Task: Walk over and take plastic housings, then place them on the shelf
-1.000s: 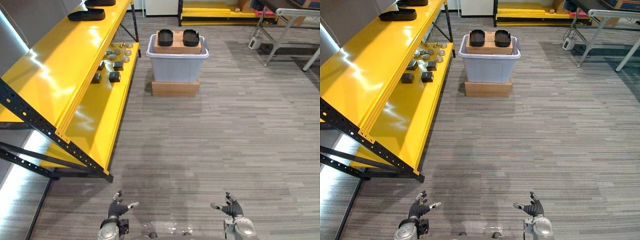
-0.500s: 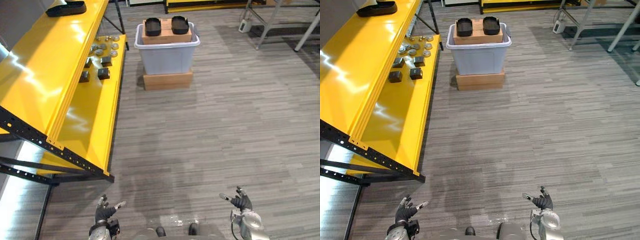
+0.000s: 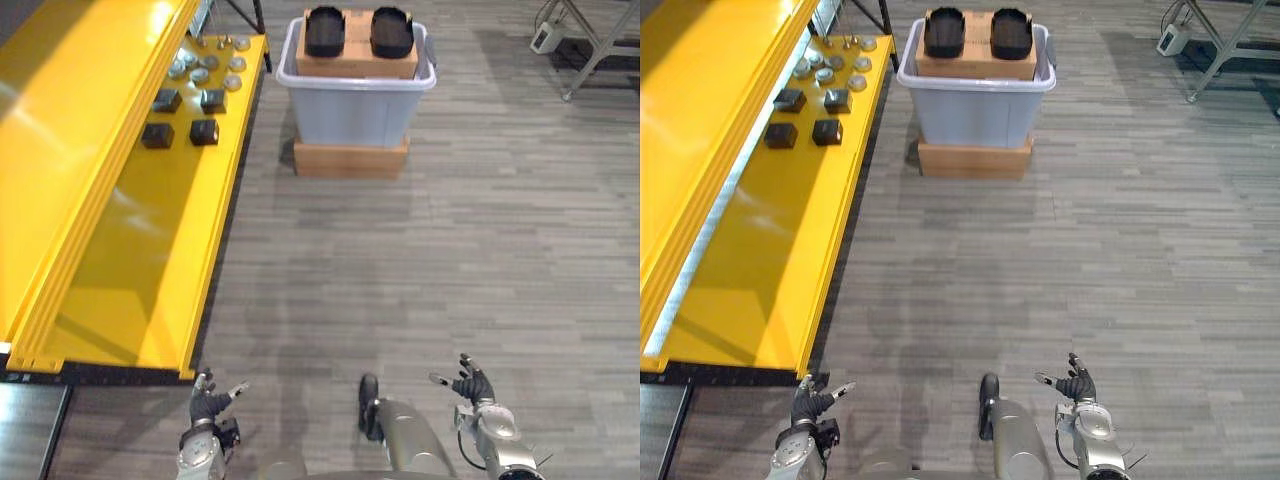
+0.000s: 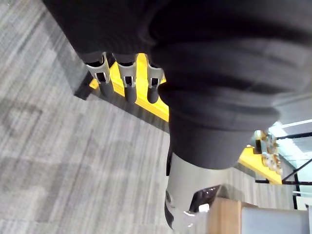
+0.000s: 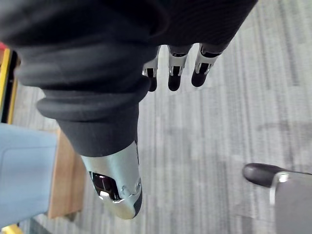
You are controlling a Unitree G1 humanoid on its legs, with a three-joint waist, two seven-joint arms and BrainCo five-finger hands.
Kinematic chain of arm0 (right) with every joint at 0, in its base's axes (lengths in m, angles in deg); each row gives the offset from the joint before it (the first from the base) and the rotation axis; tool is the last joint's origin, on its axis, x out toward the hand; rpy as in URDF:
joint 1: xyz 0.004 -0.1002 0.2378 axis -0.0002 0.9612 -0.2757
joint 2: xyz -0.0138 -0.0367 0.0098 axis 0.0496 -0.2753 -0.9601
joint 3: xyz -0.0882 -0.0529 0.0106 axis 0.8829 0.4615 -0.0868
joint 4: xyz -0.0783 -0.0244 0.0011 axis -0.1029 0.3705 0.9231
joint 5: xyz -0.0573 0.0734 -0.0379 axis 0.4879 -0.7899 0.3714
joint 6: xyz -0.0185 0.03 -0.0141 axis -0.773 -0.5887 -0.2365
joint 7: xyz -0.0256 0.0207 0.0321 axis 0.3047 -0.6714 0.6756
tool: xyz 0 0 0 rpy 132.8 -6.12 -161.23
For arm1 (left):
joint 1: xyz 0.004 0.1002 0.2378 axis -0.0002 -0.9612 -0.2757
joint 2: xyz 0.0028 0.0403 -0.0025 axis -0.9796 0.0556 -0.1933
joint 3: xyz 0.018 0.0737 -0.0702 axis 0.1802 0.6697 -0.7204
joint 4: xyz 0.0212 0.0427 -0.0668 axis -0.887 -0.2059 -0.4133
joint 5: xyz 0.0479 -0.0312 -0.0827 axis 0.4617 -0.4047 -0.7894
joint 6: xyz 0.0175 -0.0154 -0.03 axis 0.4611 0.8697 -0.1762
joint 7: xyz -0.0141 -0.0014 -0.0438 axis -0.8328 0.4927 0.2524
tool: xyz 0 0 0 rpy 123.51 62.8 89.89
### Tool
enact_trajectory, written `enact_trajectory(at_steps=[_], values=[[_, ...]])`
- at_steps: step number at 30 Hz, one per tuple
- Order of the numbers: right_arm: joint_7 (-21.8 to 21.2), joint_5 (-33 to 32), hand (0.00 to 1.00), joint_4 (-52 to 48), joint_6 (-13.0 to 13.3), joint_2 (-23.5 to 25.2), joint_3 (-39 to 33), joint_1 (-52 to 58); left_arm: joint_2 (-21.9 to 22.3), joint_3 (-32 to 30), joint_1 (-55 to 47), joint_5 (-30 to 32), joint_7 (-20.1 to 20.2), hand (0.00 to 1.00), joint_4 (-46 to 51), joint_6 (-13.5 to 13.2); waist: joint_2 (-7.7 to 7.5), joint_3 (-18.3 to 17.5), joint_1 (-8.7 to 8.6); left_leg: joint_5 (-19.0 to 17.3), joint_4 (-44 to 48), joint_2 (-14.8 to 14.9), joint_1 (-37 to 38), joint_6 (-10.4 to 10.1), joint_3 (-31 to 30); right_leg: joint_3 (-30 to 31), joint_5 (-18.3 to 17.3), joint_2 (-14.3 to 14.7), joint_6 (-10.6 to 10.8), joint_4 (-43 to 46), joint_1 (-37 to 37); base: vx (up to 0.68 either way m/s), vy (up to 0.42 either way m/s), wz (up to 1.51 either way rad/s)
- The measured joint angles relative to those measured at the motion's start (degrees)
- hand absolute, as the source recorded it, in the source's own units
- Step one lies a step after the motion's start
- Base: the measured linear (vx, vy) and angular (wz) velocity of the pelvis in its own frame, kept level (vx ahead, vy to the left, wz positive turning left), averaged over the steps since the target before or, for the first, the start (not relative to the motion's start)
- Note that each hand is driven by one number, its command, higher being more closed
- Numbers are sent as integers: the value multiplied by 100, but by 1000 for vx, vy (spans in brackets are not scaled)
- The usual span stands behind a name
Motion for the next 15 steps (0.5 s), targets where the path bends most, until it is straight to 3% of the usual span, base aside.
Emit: enact_trajectory(at_steps=[1,4,6,7,8,9,10,11,12,13,14,15], values=[[16,-5,0,0,-2,-2,-2,-2,0,7,-4,-3,0,0,-1,2,-15,0,4,-84,-212,-64,-197,-13,26,29,-26,6,-14,-150,149,467,-97,-15],[44,-59,0,44,-7,-9,-55,-50,16,35,-1,-4,0,0,4,5,-112,69,131,-247,-2584,-720,-710,-73,28,203,-217,-113,70,-465,686,399,-7,-23],[56,-100,0,56,-4,5,-161,-33,111,37,-6,-3,-6,0,12,9,-92,56,302,94,-4740,-1189,-739,-366,-290,360,-377,-184,184,-701,1066,537,92,-54],[63,-109,0,67,-1,-9,-171,41,184,37,-57,-3,-7,0,-3,10,10,-12,335,261,-5667,-1264,-731,-387,-425,511,-585,-135,292,-839,1321,593,153,-55],[64,-110,0,103,0,13,-170,41,181,35,-97,-5,-7,0,-31,13,21,-20,330,568,-5609,-1276,-748,-238,-448,557,-708,-131,321,-820,1436,619,197,-45],[61,-115,0,178,-3,85,-168,64,152,21,-146,-12,-9,0,-73,29,-91,-100,330,1014,-5506,-1336,-722,-72,-429,662,-873,-225,375,-744,1515,566,192,-20],[60,-120,0,226,-3,155,-168,110,163,26,-175,-27,-7,0,-72,31,-209,-250,318,1215,-5358,-1463,-773,100,-396,705,-1033,-380,440,-413,1422,597,193,-16],[61,-122,0,234,-1,170,-168,125,190,32,-163,-39,-6,0,-72,32,-229,-280,317,1205,-5235,-1483,-796,121,-362,743,-1052,-431,467,-176,1333,611,189,-24],[43,-120,0,347,4,190,-166,123,220,32,-158,-57,-7,0,-71,32,-277,-325,337,993,-5017,-1493,-757,319,-196,842,-1119,-537,585,564,1070,591,193,-38],[45,-120,0,477,-1,218,-170,117,207,28,-166,-62,-9,0,-88,33,-344,-350,397,755,-4937,-1559,-601,358,-85,904,-1144,-673,776,1459,759,582,187,-44],[44,-113,0,531,-11,233,-173,122,198,31,-163,-69,-10,0,-128,34,-377,-343,419,552,-4874,-1650,-373,422,-26,932,-987,-765,1157,2408,461,588,187,-23],[43,-108,0,531,-11,265,-159,223,180,37,-168,-115,-11,0,-159,41,-382,-341,373,242,-4779,-1767,-11,516,-25,958,-308,-906,1782,3707,45,481,146,-3]])
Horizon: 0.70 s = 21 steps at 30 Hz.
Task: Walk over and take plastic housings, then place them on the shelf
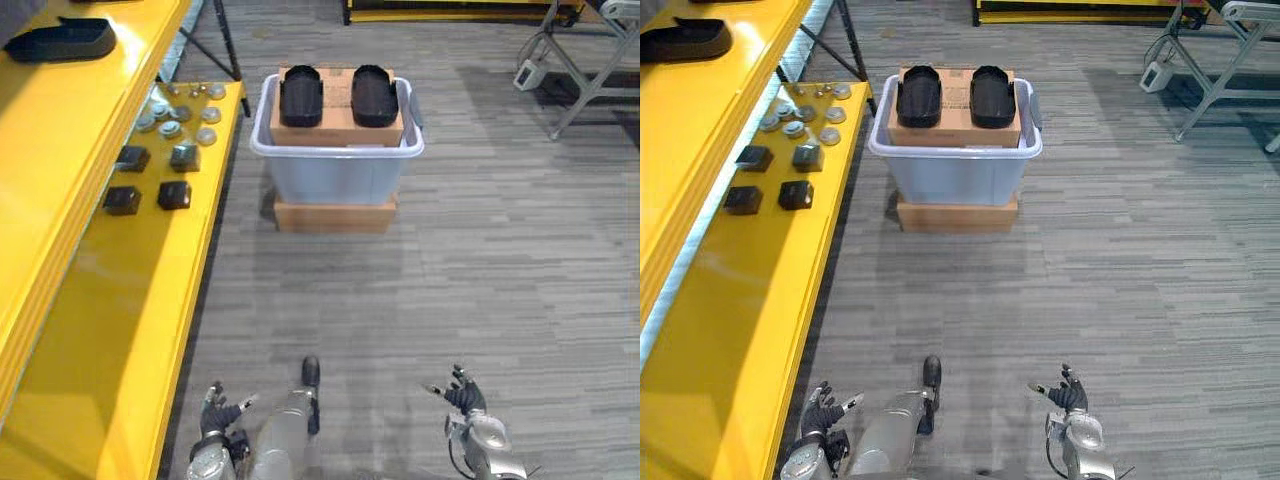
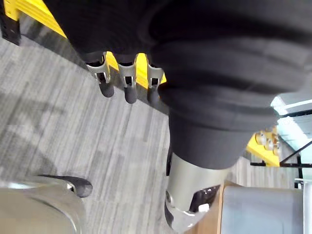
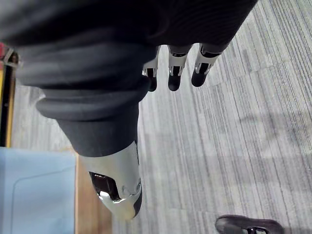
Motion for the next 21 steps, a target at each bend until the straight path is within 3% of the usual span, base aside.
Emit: enact_trajectory(at_steps=[1,2,3,4,6,7,8,9,10,11,12,13,15,16,17,18,19,21], values=[[-1,1,0,6,-2,23,13,34,-20,6,4,-37,-1,0,-3,0,-1,6,-57,-147,29,-41,203,18,-11,-18,262,-95,79,672,-210,603,170,16],[-15,2,0,9,-6,31,71,82,-60,60,5,-60,-3,0,-7,4,16,15,-82,-356,5,-109,659,71,-23,-310,111,-319,-312,1630,-565,705,172,10],[-13,9,0,-2,-5,24,84,128,-64,85,8,-59,-7,0,-5,1,86,23,-119,-531,-129,-102,1133,97,-59,-696,-167,-517,-766,1994,-897,583,136,4],[-13,15,0,-7,-4,19,114,160,-65,103,7,-59,-9,0,-2,0,120,12,-129,-598,-231,-75,1351,99,-72,-884,-271,-566,-876,1970,-1065,666,112,2],[-35,71,0,-52,8,28,173,101,-146,109,76,-58,-4,0,9,-6,169,38,-253,-759,-534,17,1989,78,-261,-1379,-654,-513,-925,1035,-1685,586,20,37],[-39,78,0,-52,8,23,168,100,-140,113,75,-57,-4,0,8,-5,178,43,-288,-772,-610,50,2117,70,-314,-1422,-676,-443,-894,582,-1790,553,-54,57],[-45,87,0,-54,10,11,163,116,-143,108,77,-58,-4,0,8,-2,229,75,-392,-800,-753,125,2348,30,-417,-1402,-628,-278,-858,-475,-1960,571,-89,58],[-45,110,0,-55,8,15,154,131,-156,108,96,-55,-5,0,12,-2,171,67,-401,-830,-894,204,2585,-23,-526,-1238,-255,-89,-744,-1760,-1985,569,-102,59],[-45,120,0,-56,6,26,154,163,-173,107,113,-50,-6,0,16,-4,184,75,-399,-854,-952,206,2643,-64,-569,-1125,9,5,-679,-2422,-1955,553,-136,65],[-46,122,0,-53,2,29,157,215,-209,114,124,-30,-7,0,14,-4,34,38,-396,-988,-1017,173,2839,-249,-675,-864,469,28,-633,-3257,-1961,570,-186,75],[-44,123,0,-26,-8,6,156,261,-202,107,103,1,-16,0,-9,2,-46,5,-410,-1248,-979,208,3074,-367,-873,-718,1099,69,-862,-3193,-1944,586,-219,76],[-44,122,0,-20,-23,2,145,282,-190,112,83,2,-7,0,-17,3,-16,-32,-412,-1290,-943,247,3142,-439,-975,-720,1375,89,-1040,-3043,-1947,734,-300,61],[-48,120,0,-86,-35,19,115,240,-77,94,21,5,-7,0,-15,0,212,-111,-404,-1224,83,560,2789,-558,-1036,-942,1156,232,-1249,-2840,-1840,593,-251,35],[-61,119,0,-152,-33,29,122,227,-15,67,35,5,-5,0,-19,1,294,-66,-413,-1051,866,663,2476,-838,-972,-1061,1055,303,-1310,-2894,-1629,562,-256,40],[-68,117,0,-264,-40,30,155,271,115,-15,48,5,-4,0,-17,2,433,-50,-394,-537,2124,942,2017,-1003,-799,-1155,946,485,-1398,-3100,-1229,554,-240,30],[-71,112,0,-312,-40,39,184,275,182,-91,-2,3,-3,0,-16,2,473,-50,-376,-67,2692,1133,1788,-980,-653,-1149,902,585,-1460,-3248,-983,657,-246,-2],[-49,74,0,-360,-26,91,224,237,225,-125,-105,3,0,0,-29,3,457,-29,-344,-163,3546,1522,1477,-881,-316,-1093,827,730,-1562,-3488,-522,416,-122,-27],[-2,-8,0,-512,22,172,205,210,229,-102,-105,3,12,0,-111,7,341,-33,-314,-533,3822,1658,983,-849,41,-948,768,716,-1619,-3830,7,473,-143,-37]])
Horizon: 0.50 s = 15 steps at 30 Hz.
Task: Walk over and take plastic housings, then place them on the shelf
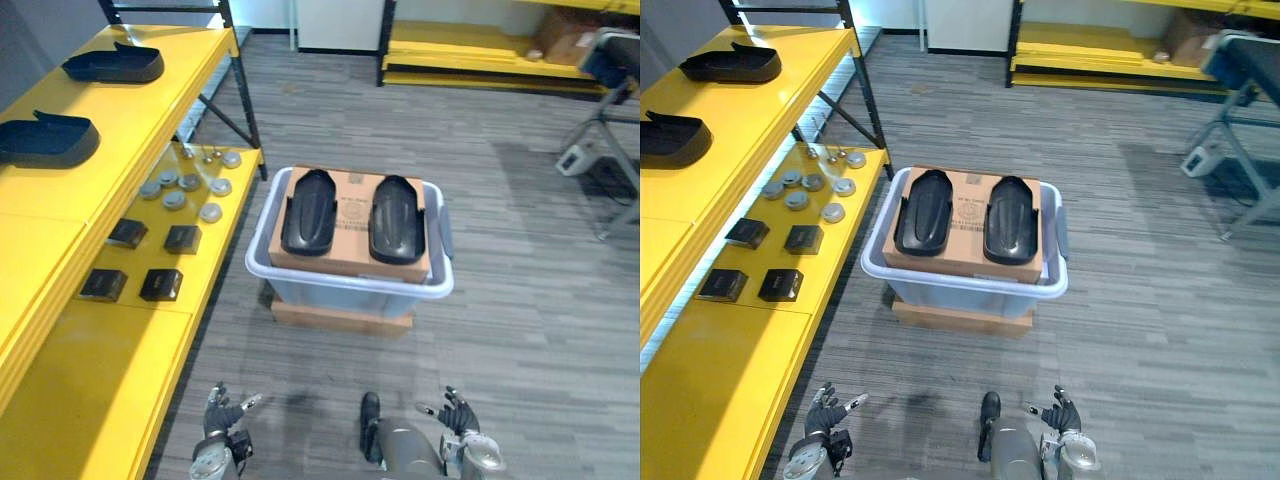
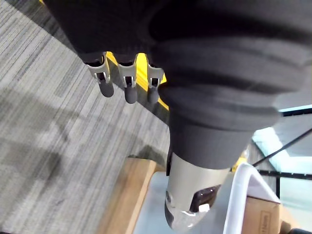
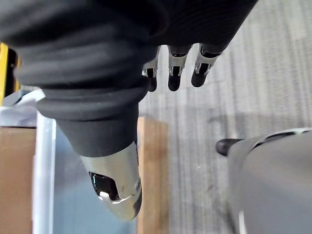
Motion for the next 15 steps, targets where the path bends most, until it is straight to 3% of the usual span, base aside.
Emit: enact_trajectory(at_steps=[2,4,5,6,7,8,11,15], values=[[4,-90,0,45,2,26,-116,-65,24,20,80,-4,1,0,4,-3,-30,27,101,-251,-886,-29,-364,-32,90,181,0,-51,1,-202,261,418,-75,-51],[8,-105,0,97,-11,58,-217,-90,25,33,71,-4,-1,0,0,-1,-37,40,111,-247,-1855,-130,-446,-74,30,230,-44,-122,73,-269,405,295,52,-44],[16,-105,0,95,-10,41,-336,-33,41,51,70,-8,-2,0,1,2,9,23,89,-38,-2881,-278,-390,-242,-118,271,-147,-168,225,-278,508,304,133,-32],[31,-106,0,86,-8,-95,-380,79,83,93,75,-10,-6,0,2,-2,179,-7,72,822,-3674,-278,-360,-278,-322,303,-269,-69,336,-275,569,224,160,-27],[42,-110,0,96,-10,-146,-402,111,97,110,83,-10,-4,0,-2,-6,369,-37,76,920,-3782,-242,-358,-175,-385,321,-351,-4,396,-272,614,216,192,0],[88,-120,0,105,-36,-107,-518,190,52,140,160,-10,-11,0,-27,0,319,-53,51,772,-3963,-325,-166,-132,-399,293,-458,-98,501,-241,684,183,184,10],[152,-174,0,-22,-34,93,-595,411,-144,155,107,-9,-12,0,37,-1,-19,-135,78,1021,-4947,-777,327,21,-106,346,-748,-586,726,29,548,188,148,-1],[265,-301,0,-601,-11,102,-844,522,-218,149,31,-9,-17,0,190,17,-50,-163,74,1216,-5558,-975,649,67,2,397,-840,-746,810,80,530,103,45,-7]])
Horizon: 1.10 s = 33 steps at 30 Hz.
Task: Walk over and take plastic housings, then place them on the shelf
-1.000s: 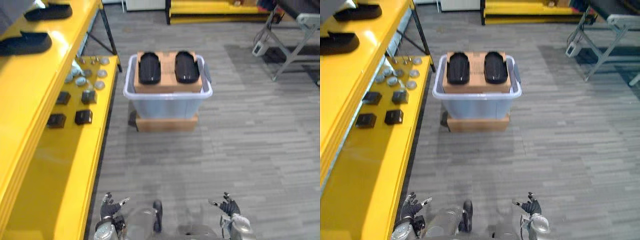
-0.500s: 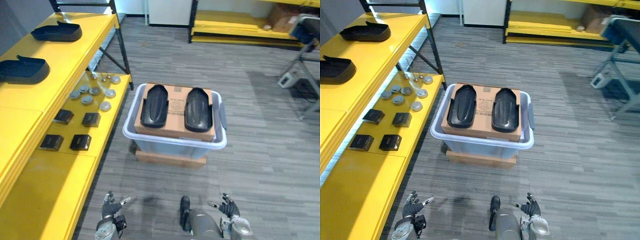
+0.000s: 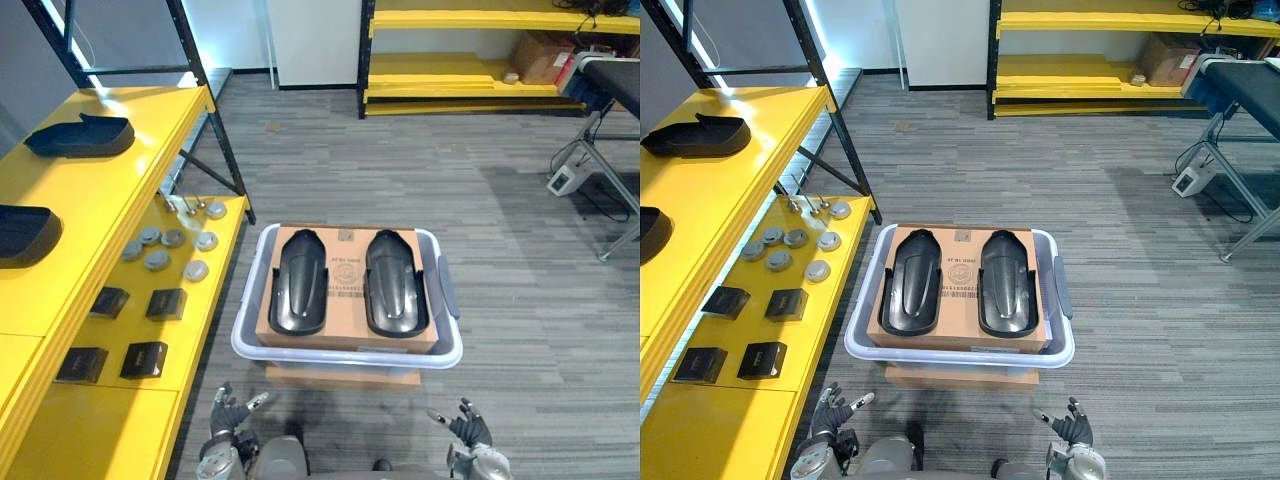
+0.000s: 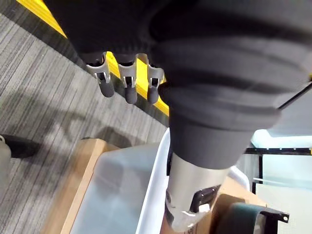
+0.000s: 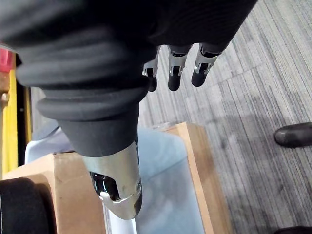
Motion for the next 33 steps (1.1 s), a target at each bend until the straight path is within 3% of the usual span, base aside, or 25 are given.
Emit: enact_trajectory(at_steps=[7,10,13,18,22,28,31,33], values=[[375,113,0,-2416,98,-48,-487,285,-98,6,-256,115,9,0,482,10,-165,-161,-28,187,-675,-97,348,1,181,116,-30,-42,52,-83,11,91,0,-11],[393,326,0,-2812,144,-44,-485,242,-166,38,-265,177,12,0,481,10,-290,-237,-46,186,-683,-105,353,2,176,103,-29,-42,54,-84,13,83,-15,0],[404,636,0,-3038,185,-60,-472,36,-181,59,-269,185,12,0,481,10,-292,-248,-92,186,-684,-143,336,3,116,78,-28,-38,55,-83,14,33,-10,8],[625,1124,0,-2980,183,-356,-329,-489,-217,155,-261,185,10,0,473,-14,-189,-259,-137,241,-695,-177,175,48,-57,-9,-26,-38,56,-79,-103,-36,-6,13],[828,1494,0,-1990,60,-802,-151,-1427,-258,339,-217,183,5,0,367,-43,-129,-188,-117,393,-710,-183,-87,67,-177,-95,56,-5,54,-76,-299,-84,-6,14],[1147,1649,0,-738,-214,-993,37,-2614,-261,503,21,156,-58,0,262,-66,71,300,51,657,-743,-180,-573,123,-470,-323,213,31,41,-108,-637,-137,8,21],[1259,1737,0,-299,-303,-992,119,-2994,-262,511,51,109,-164,0,264,-85,96,503,74,718,-744,-187,-708,117,-594,-422,253,29,42,-129,-708,-97,26,21],[1284,1734,0,133,-325,-1059,126,-3354,-256,571,106,55,-246,0,264,-107,130,661,185,761,-743,-196,-835,125,-622,-431,309,26,63,-199,-829,-79,32,5]])
